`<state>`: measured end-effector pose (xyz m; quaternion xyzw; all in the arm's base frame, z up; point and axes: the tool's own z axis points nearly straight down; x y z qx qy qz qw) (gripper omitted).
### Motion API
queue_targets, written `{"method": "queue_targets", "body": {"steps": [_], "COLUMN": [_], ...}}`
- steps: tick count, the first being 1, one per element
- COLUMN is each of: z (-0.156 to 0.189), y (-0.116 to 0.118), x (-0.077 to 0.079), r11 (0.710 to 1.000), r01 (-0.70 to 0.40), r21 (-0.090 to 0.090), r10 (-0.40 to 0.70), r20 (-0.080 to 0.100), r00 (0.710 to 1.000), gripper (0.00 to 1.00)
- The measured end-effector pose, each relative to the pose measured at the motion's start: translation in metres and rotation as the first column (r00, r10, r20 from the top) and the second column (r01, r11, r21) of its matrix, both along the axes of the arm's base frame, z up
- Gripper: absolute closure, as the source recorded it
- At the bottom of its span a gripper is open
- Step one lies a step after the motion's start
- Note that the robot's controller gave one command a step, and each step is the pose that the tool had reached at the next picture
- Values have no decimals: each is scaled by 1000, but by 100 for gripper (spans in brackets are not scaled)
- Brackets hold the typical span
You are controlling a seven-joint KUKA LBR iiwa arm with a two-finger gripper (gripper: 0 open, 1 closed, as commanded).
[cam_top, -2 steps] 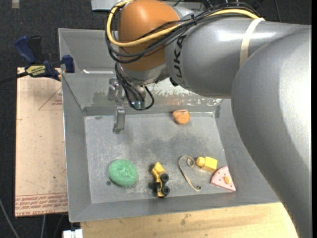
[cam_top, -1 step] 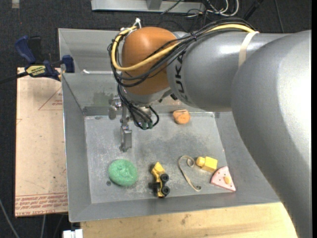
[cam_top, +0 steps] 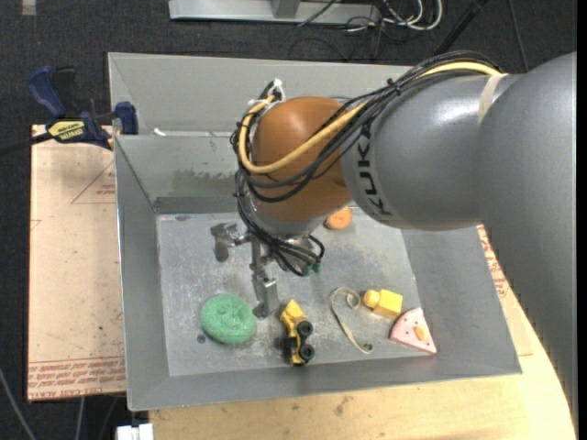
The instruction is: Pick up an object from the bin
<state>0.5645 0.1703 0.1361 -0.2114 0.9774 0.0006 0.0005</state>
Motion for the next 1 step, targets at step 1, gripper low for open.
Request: {"method": "queue_targets", "body": {"steps": [1], "z": [-17], "y": [10], "x": [-21], "r11": [999], "r01": [34], "r21": [0], "r10": [-34], "r20": [-2], "r00": [999], "gripper": [0]}}
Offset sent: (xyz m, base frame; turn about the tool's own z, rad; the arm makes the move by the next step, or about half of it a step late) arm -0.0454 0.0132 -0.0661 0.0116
